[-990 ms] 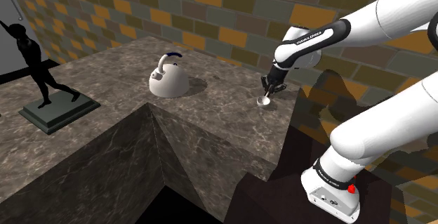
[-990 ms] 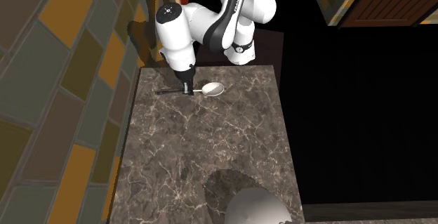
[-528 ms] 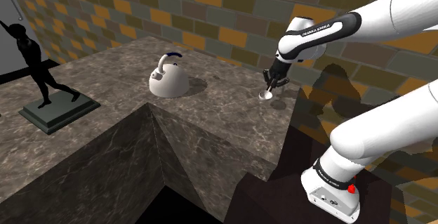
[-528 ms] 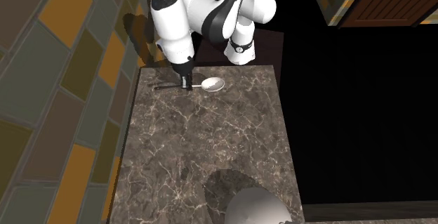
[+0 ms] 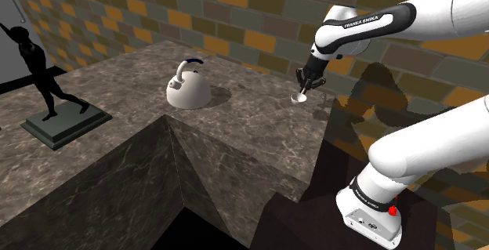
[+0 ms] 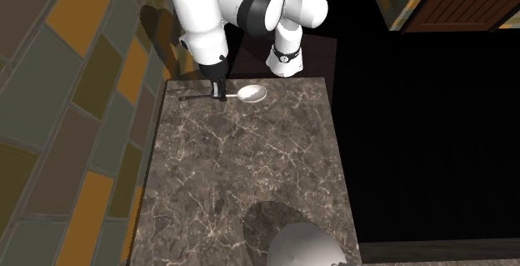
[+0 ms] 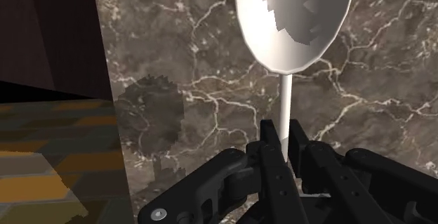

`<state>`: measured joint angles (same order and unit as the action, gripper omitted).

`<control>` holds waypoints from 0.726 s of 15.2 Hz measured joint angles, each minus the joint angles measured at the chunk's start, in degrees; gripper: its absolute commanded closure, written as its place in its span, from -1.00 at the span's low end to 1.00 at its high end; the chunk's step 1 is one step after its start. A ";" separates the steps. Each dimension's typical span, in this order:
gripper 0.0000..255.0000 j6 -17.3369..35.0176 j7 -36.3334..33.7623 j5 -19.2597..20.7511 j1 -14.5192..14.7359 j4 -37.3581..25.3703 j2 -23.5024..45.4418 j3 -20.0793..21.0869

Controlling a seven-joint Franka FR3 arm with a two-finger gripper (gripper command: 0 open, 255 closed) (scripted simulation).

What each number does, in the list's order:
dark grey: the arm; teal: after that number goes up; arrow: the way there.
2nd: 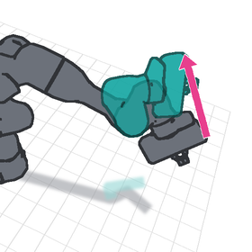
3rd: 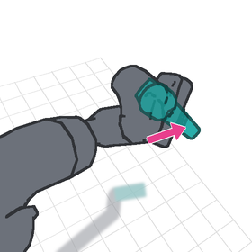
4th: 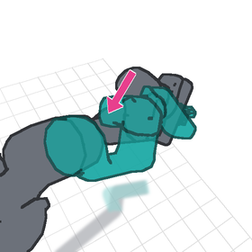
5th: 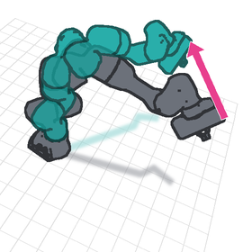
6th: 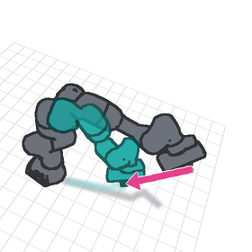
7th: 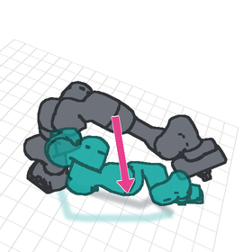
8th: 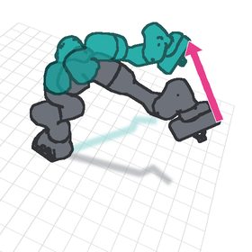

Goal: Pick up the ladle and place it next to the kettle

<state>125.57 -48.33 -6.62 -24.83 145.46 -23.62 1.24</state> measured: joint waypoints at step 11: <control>1.00 -9.06 -0.84 0.57 -0.20 -6.14 -2.94 -0.11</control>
<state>116.52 -49.17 -6.05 -25.03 139.32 -26.56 1.13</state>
